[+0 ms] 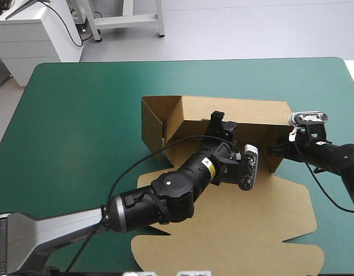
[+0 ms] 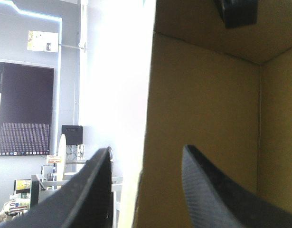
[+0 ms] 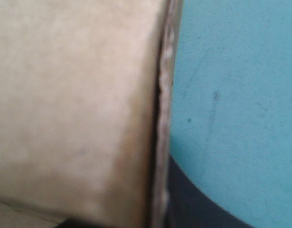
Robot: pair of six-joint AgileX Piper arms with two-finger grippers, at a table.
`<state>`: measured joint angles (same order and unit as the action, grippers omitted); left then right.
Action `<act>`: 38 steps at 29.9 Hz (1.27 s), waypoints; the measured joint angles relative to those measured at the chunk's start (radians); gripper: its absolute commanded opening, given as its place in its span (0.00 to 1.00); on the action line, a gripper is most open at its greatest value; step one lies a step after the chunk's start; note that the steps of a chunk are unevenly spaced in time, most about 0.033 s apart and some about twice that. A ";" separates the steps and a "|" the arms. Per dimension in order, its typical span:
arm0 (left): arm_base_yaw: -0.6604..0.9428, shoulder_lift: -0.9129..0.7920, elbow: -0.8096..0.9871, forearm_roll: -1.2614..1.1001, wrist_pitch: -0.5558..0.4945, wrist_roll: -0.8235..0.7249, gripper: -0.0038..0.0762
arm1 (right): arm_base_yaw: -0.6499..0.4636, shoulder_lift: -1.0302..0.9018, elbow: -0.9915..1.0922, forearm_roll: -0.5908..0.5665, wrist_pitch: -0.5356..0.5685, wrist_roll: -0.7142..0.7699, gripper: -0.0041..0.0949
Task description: Fold the box
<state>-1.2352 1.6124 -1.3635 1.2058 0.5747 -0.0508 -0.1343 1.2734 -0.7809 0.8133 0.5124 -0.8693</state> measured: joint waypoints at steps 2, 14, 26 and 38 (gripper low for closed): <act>-0.025 -0.033 0.000 -0.001 0.027 -0.016 0.27 | 0.000 0.000 -0.002 -0.004 0.000 0.010 0.04; 0.087 -0.276 0.000 0.013 0.212 -0.074 0.04 | 0.000 -0.033 -0.056 -0.124 0.159 0.191 0.04; 0.593 -0.347 0.000 -0.055 0.230 -0.427 0.04 | 0.002 -0.038 -0.182 -0.254 0.497 0.367 0.04; 0.903 -0.348 0.000 -0.515 0.253 -0.361 0.04 | 0.098 -0.003 -0.189 -0.314 0.457 0.387 0.04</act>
<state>-0.3326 1.2643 -1.3635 0.6908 0.8282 -0.4122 -0.0361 1.2700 -0.9702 0.4992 0.9690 -0.4824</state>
